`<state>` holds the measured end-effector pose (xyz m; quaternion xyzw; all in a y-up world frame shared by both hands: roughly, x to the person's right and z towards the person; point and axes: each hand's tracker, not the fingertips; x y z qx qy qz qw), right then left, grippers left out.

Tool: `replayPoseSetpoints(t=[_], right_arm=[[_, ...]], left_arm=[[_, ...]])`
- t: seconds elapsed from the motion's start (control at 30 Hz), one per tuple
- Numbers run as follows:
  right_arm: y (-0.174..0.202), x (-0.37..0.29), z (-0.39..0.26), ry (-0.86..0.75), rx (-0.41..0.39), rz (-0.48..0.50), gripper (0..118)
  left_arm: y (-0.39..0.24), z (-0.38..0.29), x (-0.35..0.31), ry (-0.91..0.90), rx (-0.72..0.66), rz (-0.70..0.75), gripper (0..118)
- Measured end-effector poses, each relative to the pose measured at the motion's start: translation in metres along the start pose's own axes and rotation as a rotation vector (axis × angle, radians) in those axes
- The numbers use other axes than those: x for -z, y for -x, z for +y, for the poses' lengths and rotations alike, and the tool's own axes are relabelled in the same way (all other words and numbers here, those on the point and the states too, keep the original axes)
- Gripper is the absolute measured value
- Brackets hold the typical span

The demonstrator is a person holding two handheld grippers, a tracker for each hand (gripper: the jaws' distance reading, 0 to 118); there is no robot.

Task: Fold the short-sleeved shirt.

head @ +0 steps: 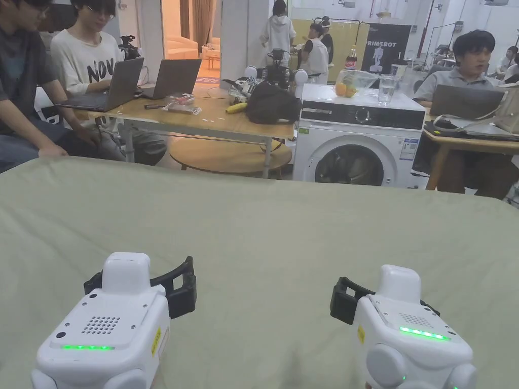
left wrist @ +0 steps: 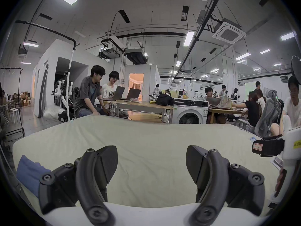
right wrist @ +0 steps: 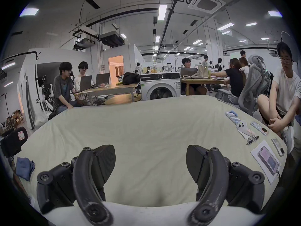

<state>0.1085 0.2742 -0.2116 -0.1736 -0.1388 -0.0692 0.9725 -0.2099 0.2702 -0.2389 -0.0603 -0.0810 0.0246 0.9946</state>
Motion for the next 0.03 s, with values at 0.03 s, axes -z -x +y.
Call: replayPoseSetpoints(t=[0.03], right_arm=[[-0.0014, -0.0004, 0.0008, 0.004, 0.006, 0.025, 91]], left_arm=[[-0.0003, -0.0002, 0.0006, 0.000, 0.002, -0.004, 88]])
